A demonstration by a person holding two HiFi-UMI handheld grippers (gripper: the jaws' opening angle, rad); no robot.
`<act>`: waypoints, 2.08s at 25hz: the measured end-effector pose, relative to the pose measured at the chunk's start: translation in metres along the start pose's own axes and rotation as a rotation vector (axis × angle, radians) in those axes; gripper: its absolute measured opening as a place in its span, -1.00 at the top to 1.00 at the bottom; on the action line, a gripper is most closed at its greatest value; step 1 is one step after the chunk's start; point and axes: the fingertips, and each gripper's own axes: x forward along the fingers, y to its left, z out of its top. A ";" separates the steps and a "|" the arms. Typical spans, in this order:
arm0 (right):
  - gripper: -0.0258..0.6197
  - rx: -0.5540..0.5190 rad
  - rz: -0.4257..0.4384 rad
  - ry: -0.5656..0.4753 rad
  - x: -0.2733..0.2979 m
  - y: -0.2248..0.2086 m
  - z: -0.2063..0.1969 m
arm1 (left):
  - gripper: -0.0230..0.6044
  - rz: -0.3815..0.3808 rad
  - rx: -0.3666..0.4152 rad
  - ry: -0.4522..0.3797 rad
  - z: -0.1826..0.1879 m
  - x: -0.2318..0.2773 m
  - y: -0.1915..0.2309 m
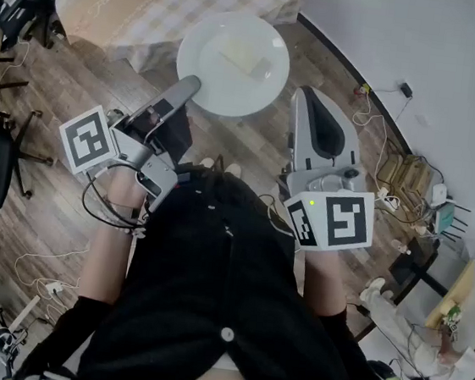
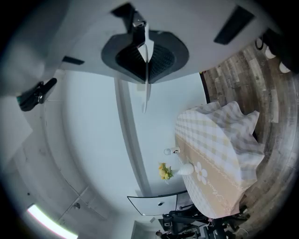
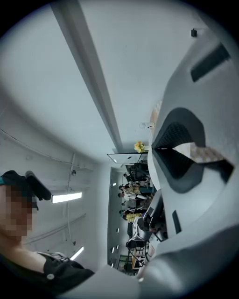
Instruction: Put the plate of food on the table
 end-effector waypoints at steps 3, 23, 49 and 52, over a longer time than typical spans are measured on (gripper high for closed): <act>0.92 -0.001 0.001 -0.001 0.000 0.000 0.000 | 0.89 0.001 -0.001 -0.002 0.000 0.000 0.000; 0.92 0.211 -0.010 0.055 -0.006 -0.021 -0.024 | 0.89 0.008 -0.006 0.001 -0.015 0.010 -0.002; 0.72 0.816 0.156 0.078 -0.010 -0.046 -0.055 | 0.89 -0.012 -0.030 0.031 -0.050 0.055 -0.009; 0.72 0.813 0.173 0.067 -0.011 -0.050 -0.052 | 0.89 -0.015 -0.026 0.026 -0.053 0.059 -0.010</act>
